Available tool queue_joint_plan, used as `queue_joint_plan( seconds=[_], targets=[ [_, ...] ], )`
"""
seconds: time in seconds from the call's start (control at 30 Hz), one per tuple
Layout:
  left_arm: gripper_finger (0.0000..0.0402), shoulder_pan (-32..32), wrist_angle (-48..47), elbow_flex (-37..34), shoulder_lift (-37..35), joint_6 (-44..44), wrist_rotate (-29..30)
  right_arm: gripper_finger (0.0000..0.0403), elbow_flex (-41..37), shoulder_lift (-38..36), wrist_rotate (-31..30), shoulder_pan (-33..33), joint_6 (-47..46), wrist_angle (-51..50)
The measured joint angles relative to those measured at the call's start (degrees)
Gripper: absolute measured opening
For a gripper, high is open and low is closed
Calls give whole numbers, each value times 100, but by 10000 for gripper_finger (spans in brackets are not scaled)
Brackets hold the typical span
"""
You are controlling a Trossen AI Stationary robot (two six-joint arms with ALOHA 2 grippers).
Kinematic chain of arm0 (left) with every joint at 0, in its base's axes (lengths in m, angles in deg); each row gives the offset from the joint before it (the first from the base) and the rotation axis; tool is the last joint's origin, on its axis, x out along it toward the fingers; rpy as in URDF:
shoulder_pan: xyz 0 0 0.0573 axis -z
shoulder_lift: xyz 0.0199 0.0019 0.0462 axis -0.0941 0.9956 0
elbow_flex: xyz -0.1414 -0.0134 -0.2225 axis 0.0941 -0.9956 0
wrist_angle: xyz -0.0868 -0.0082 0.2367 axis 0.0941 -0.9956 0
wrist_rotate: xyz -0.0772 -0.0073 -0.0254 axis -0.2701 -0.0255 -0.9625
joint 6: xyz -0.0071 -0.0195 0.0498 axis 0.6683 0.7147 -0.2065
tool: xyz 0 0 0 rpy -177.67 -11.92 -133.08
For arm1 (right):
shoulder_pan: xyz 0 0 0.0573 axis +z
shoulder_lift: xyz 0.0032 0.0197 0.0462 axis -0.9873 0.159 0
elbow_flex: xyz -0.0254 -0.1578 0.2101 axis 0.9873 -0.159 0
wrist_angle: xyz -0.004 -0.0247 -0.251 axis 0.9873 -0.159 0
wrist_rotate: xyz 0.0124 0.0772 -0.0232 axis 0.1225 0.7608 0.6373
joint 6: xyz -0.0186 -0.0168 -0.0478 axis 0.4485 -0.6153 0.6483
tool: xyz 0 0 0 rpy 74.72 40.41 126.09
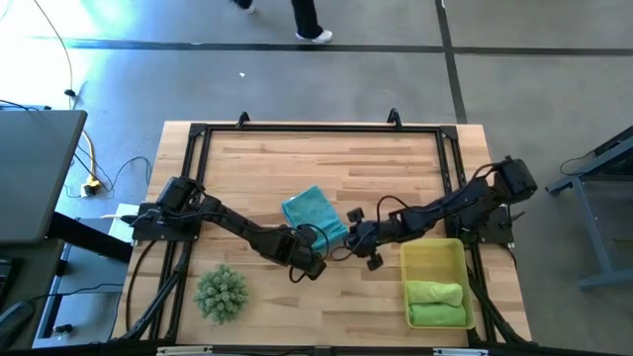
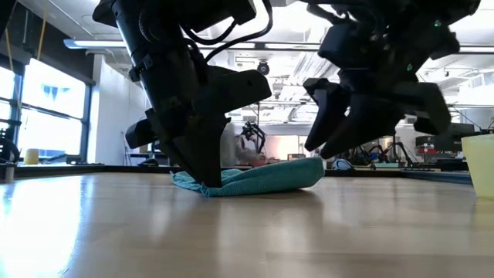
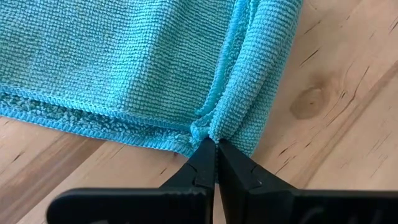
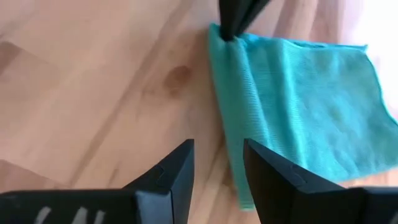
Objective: Roll microfiber towels into tight, uniform cylinder then place into a basket
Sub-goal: Roll the blue microfiber cloth
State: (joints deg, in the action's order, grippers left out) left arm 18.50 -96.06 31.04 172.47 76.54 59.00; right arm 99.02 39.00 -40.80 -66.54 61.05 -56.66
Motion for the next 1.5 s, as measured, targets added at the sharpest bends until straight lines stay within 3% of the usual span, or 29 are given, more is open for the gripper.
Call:
queue_joint_plan(
  seconds=[0.4,0.8,1.0,1.33,1.5],
  targets=[
    [0,31,57,0,0,0,24,128,-7,667,-393,-327,4,233],
    [4,31,49,23,-25,-61,26,128,0,769,-71,-580,199,263],
    [44,42,-212,292,-26,-477,-45,121,19,1023,-44,-606,87,303],
    [139,46,-1498,870,-50,-1245,-174,17,24,1118,-38,-606,-159,253],
    [157,86,-1976,1241,-61,-1708,-159,7,21,1114,280,-647,-534,247]
  ],
)
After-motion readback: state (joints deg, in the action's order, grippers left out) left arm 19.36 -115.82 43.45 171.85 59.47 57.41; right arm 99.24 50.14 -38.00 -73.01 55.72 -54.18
